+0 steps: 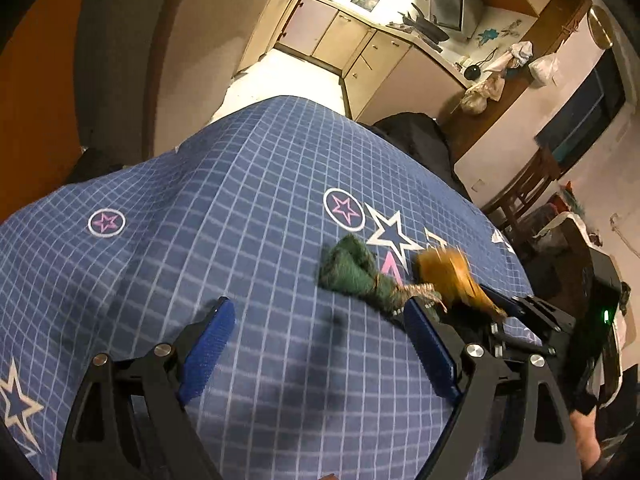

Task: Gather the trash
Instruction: 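Grasp the green scrubber with the left tool while the right tool grasps the gold wrapper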

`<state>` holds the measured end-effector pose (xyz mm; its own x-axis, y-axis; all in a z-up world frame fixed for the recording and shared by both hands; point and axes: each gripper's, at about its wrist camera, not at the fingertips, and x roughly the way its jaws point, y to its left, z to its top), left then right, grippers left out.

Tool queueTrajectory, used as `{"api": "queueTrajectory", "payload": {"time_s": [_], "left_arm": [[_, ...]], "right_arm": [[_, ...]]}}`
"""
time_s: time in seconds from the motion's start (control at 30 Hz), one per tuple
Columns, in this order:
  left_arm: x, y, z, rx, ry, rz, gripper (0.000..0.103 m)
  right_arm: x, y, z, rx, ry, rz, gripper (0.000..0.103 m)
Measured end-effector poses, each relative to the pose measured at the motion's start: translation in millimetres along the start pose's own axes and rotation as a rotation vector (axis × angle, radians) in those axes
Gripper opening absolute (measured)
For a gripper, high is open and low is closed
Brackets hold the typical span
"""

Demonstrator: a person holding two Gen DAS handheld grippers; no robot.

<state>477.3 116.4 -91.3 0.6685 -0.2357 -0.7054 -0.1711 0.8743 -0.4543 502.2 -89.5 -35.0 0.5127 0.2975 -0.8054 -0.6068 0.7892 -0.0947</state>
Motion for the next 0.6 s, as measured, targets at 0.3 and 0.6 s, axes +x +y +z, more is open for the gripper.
{"api": "queueTrajectory", "payload": {"time_s": [0.3,0.6], "left_arm": [[8.5,-7.5,5.3,0.046,0.017,-0.015,0.086],[2.5,-2.1,1.1,0.025,0.030,-0.021,0.086]], "right_arm": [[-16.8,59.0,-7.8,-0.049,0.076,0.208,0.026],[-46.0,19.0,-38.6,0.233,0.109,0.390,0.022]]}}
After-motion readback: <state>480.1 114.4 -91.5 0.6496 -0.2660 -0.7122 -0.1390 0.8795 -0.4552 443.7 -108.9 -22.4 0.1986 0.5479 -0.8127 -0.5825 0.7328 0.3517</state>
